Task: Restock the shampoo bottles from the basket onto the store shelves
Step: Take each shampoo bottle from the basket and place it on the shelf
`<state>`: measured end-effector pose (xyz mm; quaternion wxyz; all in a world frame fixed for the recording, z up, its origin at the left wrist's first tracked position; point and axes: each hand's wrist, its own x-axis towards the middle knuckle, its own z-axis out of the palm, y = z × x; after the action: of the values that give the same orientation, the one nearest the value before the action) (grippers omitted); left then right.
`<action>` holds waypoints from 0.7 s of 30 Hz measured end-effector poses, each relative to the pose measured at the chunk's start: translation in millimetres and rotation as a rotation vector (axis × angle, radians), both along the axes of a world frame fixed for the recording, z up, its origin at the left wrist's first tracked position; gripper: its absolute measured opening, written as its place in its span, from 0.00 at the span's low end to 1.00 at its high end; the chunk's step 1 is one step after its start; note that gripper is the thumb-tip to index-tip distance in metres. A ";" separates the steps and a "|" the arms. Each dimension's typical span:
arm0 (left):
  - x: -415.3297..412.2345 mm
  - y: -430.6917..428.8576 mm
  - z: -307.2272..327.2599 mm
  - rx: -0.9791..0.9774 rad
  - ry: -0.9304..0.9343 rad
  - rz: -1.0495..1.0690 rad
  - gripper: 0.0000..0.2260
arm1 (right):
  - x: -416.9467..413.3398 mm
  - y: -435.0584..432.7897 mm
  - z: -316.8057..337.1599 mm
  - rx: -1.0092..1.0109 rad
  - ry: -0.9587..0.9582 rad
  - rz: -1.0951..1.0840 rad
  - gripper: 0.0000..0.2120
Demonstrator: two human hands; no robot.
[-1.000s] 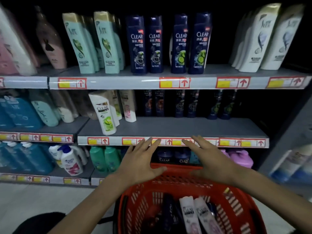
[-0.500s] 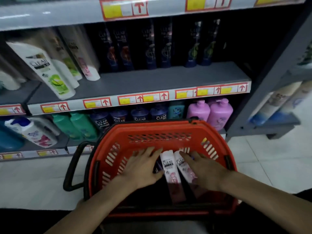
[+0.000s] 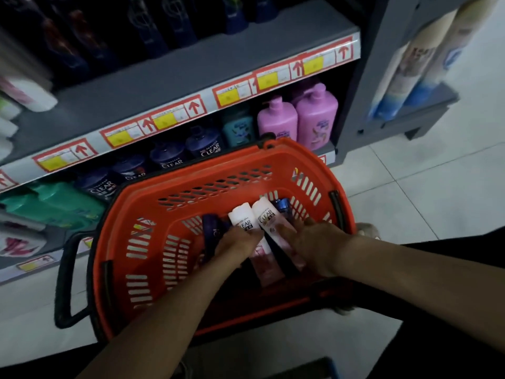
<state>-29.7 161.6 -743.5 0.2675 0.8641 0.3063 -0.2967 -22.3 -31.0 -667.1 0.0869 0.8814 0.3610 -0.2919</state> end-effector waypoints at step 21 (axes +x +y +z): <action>-3.2 13.6 5.5 -0.279 -0.170 0.437 0.35 | 10.0 51.4 27.8 -0.113 -0.011 0.043 0.36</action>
<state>-32.9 175.3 -738.0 0.4665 0.7540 0.4182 -0.1975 -12.3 20.4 -639.3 0.1446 0.8687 0.3624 -0.3051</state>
